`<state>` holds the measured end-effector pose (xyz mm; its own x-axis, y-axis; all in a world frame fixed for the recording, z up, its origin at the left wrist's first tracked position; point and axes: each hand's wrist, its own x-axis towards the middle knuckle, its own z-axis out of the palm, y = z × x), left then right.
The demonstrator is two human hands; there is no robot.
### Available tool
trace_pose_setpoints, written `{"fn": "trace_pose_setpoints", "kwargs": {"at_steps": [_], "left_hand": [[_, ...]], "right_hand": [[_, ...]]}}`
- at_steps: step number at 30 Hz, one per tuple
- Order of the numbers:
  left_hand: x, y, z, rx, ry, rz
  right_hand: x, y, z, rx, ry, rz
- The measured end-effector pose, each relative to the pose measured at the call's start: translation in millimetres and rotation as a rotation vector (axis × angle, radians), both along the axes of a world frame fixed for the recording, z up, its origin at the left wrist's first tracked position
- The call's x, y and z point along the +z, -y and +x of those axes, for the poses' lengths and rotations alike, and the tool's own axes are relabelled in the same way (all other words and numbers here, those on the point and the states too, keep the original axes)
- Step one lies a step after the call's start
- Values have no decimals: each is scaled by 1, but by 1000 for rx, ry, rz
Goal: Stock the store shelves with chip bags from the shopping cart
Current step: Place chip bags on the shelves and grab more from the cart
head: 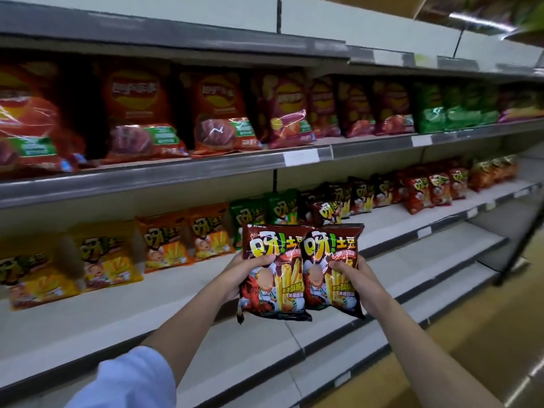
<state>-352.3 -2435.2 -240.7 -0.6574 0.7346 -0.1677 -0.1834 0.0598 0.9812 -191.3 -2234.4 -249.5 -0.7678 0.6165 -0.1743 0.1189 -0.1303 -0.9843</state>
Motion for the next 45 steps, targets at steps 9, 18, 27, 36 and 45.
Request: {"fn": "trace_pose_setpoints", "kwargs": {"at_steps": [9,18,27,36,45], "left_hand": [[-8,-113,-46,-88,36,-7],[-17,-212,-62,-123,74,3],[-26,-265,-84,-66,83,-27],[-2,-341,-83,233,115,-50],[-23,-398,-98,462,111,2]], "right_hand": [[-4,-103,-19,-78,66,17],[-8,-200,-38,-131,150,28],[-32,-265,-78,-85,132,34],[-42,-388,-137,113,134,138],[-57,-479,-202,176,248,327]]}}
